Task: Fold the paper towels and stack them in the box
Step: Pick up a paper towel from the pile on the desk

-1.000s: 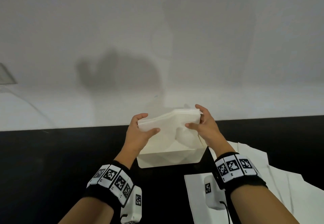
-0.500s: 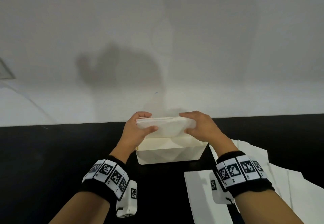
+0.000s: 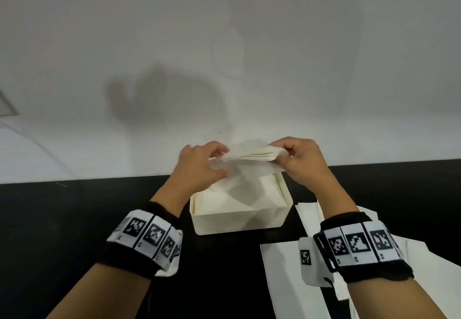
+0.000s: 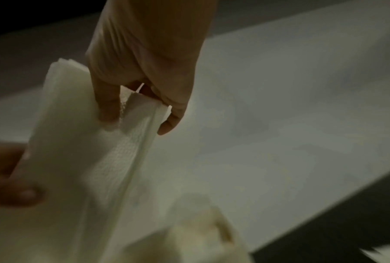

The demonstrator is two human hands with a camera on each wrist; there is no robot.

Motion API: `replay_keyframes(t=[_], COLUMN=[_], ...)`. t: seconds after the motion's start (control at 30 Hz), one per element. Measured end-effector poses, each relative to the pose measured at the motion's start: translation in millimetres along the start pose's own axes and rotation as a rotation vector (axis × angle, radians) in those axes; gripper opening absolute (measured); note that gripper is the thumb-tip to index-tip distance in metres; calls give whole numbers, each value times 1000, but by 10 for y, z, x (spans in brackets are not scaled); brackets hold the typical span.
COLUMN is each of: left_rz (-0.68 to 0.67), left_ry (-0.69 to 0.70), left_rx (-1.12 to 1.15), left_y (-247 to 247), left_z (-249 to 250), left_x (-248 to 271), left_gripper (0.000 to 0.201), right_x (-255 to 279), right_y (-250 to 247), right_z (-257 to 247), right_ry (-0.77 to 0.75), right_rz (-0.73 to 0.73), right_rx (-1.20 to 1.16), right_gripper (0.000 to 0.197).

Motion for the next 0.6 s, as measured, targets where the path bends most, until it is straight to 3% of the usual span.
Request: replay_keyframes(t=[0.07, 0.13, 0.17, 0.23, 0.3, 0.37, 0.43, 0.5, 0.6], left_rz=[-14, 33, 33, 10, 8, 7, 19, 62, 89], left_ry=[71, -41, -120, -233, -263, -262, -273, -322, -371], left_rx=[-35, 147, 327, 757, 1102, 1291, 1374, 1413, 1260], left_y=[23, -3, 14, 92, 143, 198, 258, 281, 258], left_z=[281, 349, 311, 247, 250, 284, 268, 119, -216], left_x=[-46, -72, -77, -54, -15, 10, 36, 77, 147], left_gripper=[40, 22, 19, 24, 27, 30, 35, 38, 33], right_x=[25, 40, 40, 37, 53, 100, 144, 133, 85], right_y=[128, 135, 79, -59, -44, 67, 110, 39, -160], right_z=[-153, -238, -223, -98, 91, 320, 454, 504, 520], right_ry=[-70, -101, -97, -43, 92, 258, 342, 331, 280], right_rz=[-47, -1, 53, 135, 61, -73, -106, -26, 149], right_rx=[20, -8, -47, -65, -50, -47, -29, -73, -193], right_gripper=[25, 25, 27, 51, 69, 53, 26, 12, 13])
Point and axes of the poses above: each hand's wrist, its own x-axis away from the middle knuckle, its own y-axis out of the palm, z = x × y, the point moved 7 cm from there along -x, towards the middle knuckle, and after that the axes turned 14 degrees about -x, right-handed, at the moved point
